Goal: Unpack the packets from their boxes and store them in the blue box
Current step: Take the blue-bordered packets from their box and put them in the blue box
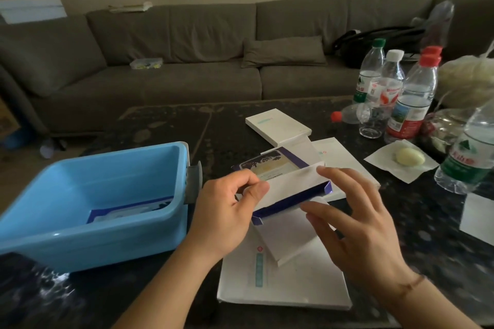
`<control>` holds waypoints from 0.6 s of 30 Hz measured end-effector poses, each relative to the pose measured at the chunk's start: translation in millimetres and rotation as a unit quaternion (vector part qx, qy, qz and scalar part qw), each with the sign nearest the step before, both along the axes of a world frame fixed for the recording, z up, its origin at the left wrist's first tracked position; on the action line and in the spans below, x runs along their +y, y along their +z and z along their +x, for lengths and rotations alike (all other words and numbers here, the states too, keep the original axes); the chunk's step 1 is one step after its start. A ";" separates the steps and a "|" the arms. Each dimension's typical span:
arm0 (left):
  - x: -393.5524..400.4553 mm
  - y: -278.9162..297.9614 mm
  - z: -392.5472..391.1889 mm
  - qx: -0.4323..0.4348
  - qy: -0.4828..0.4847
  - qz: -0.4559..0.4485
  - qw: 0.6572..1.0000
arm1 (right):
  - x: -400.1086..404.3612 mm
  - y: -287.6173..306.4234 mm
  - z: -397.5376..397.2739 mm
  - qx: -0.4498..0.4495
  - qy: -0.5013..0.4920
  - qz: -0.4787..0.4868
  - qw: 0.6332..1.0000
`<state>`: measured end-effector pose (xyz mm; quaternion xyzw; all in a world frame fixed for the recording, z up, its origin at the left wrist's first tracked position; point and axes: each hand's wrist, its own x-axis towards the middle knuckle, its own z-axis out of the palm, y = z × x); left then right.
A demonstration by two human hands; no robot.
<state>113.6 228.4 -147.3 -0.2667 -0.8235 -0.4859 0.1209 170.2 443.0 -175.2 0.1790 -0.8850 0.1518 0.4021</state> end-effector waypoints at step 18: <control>10.3 -13.1 1.7 0.045 -0.053 0.041 0.997 | -6.8 3.7 6.5 0.004 -0.122 0.065 0.990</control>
